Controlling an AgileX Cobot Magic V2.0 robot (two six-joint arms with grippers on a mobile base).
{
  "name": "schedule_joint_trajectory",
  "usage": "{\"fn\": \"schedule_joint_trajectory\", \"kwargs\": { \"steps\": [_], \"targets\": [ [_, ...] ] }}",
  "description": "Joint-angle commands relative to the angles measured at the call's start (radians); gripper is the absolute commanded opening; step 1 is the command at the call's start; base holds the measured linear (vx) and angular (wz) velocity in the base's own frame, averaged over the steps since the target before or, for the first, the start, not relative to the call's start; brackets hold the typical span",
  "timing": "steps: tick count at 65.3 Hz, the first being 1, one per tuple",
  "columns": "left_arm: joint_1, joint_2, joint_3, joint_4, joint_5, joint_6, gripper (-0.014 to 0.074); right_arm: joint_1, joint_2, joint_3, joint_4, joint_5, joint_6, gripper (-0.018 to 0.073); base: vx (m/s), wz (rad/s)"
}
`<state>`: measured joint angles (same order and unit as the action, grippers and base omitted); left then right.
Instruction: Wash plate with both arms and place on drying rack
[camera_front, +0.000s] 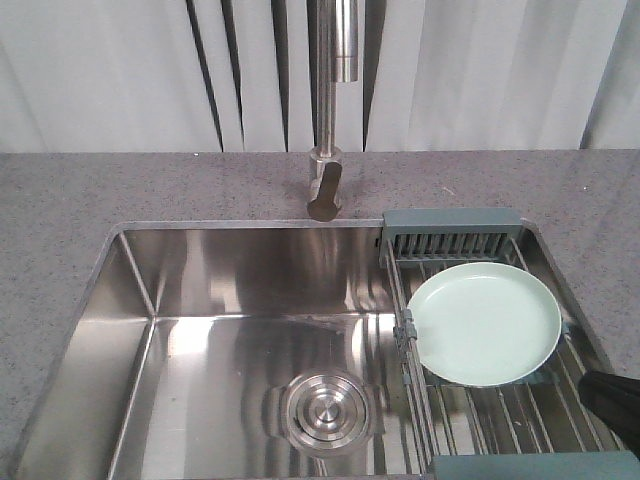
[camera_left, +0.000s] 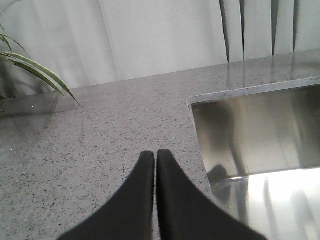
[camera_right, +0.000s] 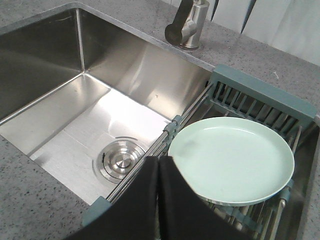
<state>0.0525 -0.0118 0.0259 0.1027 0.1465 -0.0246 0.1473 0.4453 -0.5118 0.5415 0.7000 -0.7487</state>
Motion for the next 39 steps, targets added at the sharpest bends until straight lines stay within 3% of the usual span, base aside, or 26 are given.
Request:
{"fn": "schedule_joint_trajectory", "kwargs": {
  "steps": [1,28,39],
  "targets": [
    [0.002,-0.015,0.020,-0.001,-0.066,-0.006,-0.0006,-0.001,0.008,-0.026,0.020,-0.052,-0.009,-0.0003,0.00,0.00],
    [0.002,-0.015,0.020,-0.001,-0.060,-0.006,-0.0006,-0.001,0.007,-0.026,0.027,-0.052,-0.009,-0.0003,0.00,0.00],
    [0.002,-0.015,0.020,-0.001,-0.060,-0.006,-0.0006,-0.001,-0.013,0.014,-0.047,-0.100,-0.007,-0.0003,0.00,0.00]
  ]
}}
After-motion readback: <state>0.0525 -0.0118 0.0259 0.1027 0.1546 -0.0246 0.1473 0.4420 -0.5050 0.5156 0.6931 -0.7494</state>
